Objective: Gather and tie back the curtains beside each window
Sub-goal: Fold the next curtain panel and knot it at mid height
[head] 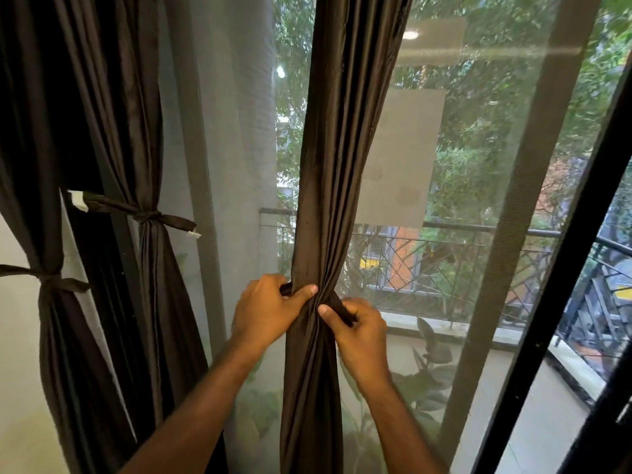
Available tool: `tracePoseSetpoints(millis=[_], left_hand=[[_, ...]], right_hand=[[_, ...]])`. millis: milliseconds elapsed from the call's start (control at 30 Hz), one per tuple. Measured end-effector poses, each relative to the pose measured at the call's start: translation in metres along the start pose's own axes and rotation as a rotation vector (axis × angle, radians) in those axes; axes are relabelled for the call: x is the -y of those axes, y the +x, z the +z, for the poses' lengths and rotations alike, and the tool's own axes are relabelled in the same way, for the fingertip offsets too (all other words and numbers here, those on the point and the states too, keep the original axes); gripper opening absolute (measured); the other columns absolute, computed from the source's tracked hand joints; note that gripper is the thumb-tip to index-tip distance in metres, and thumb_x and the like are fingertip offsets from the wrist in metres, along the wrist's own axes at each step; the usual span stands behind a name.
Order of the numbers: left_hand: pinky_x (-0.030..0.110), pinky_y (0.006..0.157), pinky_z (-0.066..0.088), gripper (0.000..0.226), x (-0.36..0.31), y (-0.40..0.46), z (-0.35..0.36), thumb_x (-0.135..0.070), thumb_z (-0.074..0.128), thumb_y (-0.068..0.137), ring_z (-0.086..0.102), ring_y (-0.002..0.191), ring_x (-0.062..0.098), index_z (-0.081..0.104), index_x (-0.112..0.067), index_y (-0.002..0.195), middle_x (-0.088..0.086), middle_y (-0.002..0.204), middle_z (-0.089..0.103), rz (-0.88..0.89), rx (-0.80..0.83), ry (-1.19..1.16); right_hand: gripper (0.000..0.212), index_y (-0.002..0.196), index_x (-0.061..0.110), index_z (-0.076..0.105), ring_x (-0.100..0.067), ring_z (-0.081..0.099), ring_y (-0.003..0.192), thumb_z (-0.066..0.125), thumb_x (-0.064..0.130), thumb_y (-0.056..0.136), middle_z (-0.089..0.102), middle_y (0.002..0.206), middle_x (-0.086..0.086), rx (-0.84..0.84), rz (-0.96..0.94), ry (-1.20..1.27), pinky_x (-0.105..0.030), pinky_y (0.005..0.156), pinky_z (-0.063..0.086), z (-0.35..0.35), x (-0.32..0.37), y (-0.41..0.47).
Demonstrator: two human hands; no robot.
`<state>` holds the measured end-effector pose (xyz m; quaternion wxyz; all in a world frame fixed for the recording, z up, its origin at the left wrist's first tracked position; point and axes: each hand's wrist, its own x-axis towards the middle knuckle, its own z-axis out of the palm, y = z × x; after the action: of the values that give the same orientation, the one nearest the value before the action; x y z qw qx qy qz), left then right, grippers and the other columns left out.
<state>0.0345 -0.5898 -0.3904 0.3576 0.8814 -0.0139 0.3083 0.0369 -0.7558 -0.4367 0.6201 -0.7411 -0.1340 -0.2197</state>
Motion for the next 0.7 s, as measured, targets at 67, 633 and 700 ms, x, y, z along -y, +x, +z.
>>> tracePoseSetpoints(millis=[67,633,700], left_hand=[[0.025,0.05,0.036,0.048,-0.011,-0.01,0.007,-0.051,0.076,0.083,0.061,0.055,0.015,0.052,-0.023,0.053,-0.007,0.051,0.057,-0.104,-0.105,-0.03],[0.017,0.054,0.052,0.023,-0.023,-0.039,0.01,0.001,0.068,0.091,0.067,0.065,0.005,0.077,-0.008,0.072,0.012,0.091,0.064,-0.352,0.006,-0.762],[0.023,0.061,0.056,0.023,-0.019,-0.037,0.005,0.002,0.071,0.088,0.071,0.071,0.014,0.08,-0.009,0.07,0.013,0.084,0.072,-0.375,0.066,-0.805]], right_hand=[[0.033,0.068,0.019,0.063,-0.019,0.06,0.062,0.068,0.034,0.097,0.062,0.065,-0.003,-0.05,0.019,-0.125,-0.035,0.059,0.048,0.007,0.002,-0.006],[0.024,0.111,0.006,0.071,-0.022,0.073,0.088,0.049,0.015,0.106,0.077,0.098,-0.011,0.216,0.34,0.686,-0.037,0.08,0.059,0.015,0.03,-0.024],[0.023,0.111,0.004,0.072,-0.026,0.072,0.089,0.052,0.014,0.105,0.077,0.096,-0.013,0.206,0.33,0.64,-0.034,0.079,0.059,0.015,0.029,-0.023]])
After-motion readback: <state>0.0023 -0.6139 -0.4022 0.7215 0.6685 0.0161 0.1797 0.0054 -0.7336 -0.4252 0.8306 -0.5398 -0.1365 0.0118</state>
